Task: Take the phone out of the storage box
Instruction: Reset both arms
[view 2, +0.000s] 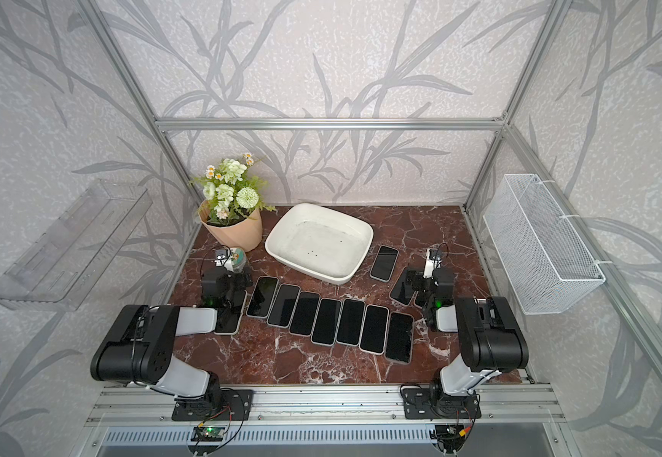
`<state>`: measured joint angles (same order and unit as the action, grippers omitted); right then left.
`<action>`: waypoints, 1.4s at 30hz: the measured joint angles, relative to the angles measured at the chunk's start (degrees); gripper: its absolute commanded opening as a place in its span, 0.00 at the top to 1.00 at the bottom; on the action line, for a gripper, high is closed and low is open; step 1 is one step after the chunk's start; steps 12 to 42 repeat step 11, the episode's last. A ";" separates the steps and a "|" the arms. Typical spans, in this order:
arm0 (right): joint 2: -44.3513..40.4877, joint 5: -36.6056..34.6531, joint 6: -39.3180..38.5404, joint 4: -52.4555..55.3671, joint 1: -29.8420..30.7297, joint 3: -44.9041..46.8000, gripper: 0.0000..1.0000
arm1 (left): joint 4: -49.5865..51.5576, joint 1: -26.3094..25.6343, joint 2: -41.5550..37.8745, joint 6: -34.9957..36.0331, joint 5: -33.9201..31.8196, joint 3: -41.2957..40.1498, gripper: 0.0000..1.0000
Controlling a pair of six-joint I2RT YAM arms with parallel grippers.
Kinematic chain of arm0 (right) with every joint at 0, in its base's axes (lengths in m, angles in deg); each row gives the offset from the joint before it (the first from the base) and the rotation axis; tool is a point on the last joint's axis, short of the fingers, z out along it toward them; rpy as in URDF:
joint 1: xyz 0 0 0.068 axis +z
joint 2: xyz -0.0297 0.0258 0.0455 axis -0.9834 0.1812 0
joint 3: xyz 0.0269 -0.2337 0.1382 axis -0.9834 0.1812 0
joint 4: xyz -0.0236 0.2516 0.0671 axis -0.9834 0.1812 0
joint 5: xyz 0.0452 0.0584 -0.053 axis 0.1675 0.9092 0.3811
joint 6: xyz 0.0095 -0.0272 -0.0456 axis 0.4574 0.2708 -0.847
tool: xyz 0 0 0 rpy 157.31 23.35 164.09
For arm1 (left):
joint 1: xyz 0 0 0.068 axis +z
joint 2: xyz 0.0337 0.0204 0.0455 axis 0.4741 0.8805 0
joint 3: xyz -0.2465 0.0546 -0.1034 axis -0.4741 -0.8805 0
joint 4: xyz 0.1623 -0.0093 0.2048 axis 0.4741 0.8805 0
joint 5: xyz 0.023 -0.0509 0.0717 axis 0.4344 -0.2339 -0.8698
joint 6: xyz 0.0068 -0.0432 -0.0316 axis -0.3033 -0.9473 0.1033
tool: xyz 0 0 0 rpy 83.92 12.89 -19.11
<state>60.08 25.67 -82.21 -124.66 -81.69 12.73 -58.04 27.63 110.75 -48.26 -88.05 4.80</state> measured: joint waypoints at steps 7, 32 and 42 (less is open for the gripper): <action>0.00 0.00 -0.28 0.04 0.00 0.00 0.01 | 0.02 0.00 0.00 0.00 0.00 0.00 0.00; 0.00 0.00 -0.42 0.07 0.00 0.00 0.01 | 0.02 0.00 0.00 0.00 0.00 0.00 0.00; 0.00 0.00 -0.42 0.07 0.00 0.00 0.01 | 0.02 0.00 0.00 0.00 0.00 0.00 0.00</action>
